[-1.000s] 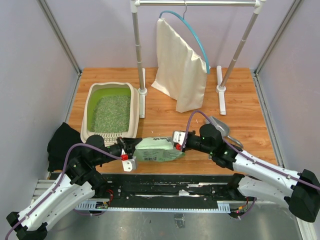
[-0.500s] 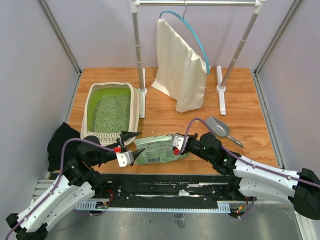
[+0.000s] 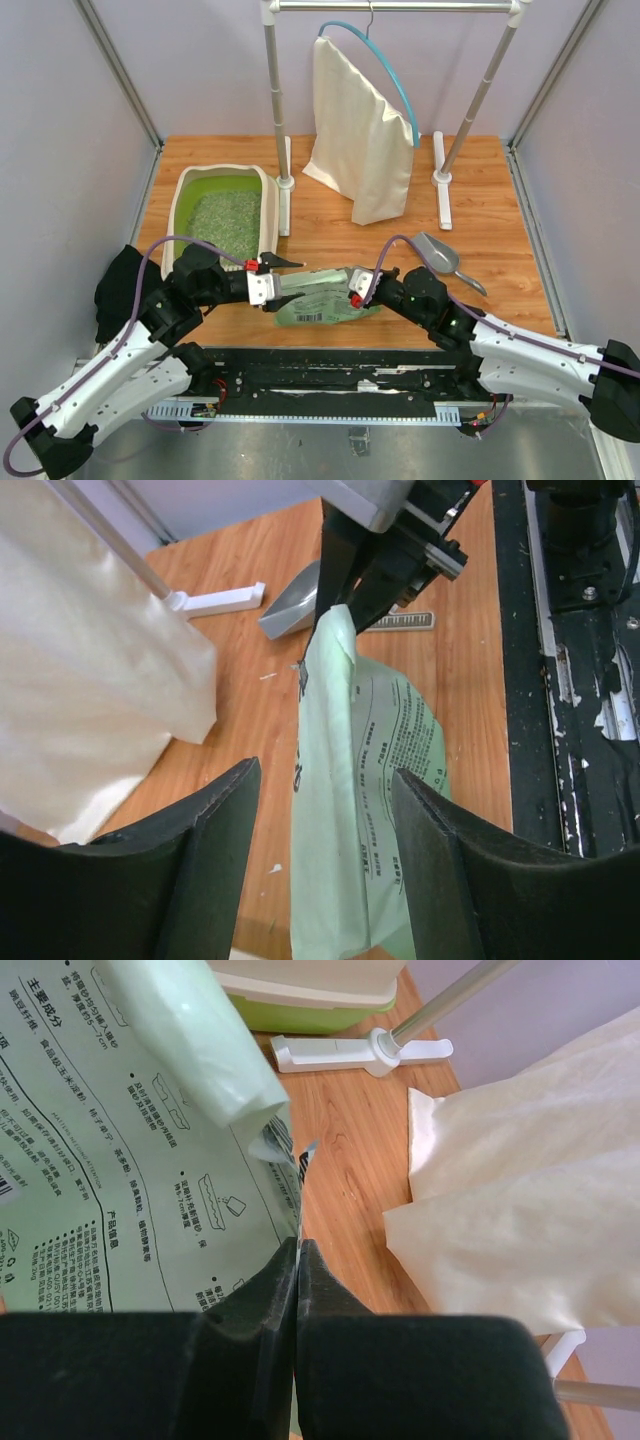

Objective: Fill the litter box with clean litter
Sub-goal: Close the cat litter bag at the center of the board.

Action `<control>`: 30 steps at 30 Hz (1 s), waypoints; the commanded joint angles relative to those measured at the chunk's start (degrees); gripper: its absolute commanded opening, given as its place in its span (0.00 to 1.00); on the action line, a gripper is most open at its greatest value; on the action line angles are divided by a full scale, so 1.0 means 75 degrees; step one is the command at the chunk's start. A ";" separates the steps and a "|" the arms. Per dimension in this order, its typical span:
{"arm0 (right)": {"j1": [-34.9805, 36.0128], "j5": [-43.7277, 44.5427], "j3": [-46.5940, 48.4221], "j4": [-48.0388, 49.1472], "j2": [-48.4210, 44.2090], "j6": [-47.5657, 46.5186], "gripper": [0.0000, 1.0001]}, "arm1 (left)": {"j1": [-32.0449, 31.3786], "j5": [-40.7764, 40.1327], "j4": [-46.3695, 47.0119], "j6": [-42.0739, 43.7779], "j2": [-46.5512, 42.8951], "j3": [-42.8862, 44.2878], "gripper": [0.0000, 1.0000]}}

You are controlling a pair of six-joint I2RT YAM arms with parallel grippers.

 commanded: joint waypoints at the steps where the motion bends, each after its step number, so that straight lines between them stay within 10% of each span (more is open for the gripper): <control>1: 0.0072 0.0252 -0.0170 0.0412 -0.0340 0.0216 0.01 | -0.0179 -0.0344 0.0370 -0.0564 0.0329 0.0189 0.59; 11: 0.0083 0.0297 -0.0219 0.0165 -0.0603 0.0265 0.01 | -0.2006 -0.3620 0.0856 0.0162 0.1260 0.0155 0.53; 20: 0.0077 -0.0081 -0.0150 -0.0681 -0.1087 0.0567 0.01 | -0.2464 -0.4630 0.1771 0.1697 0.0800 -0.0888 0.10; 30: 0.0083 -0.0097 -0.0217 -0.1003 -0.1403 0.0691 0.01 | -0.2468 -0.4594 0.1787 0.2126 0.0617 -0.1066 0.35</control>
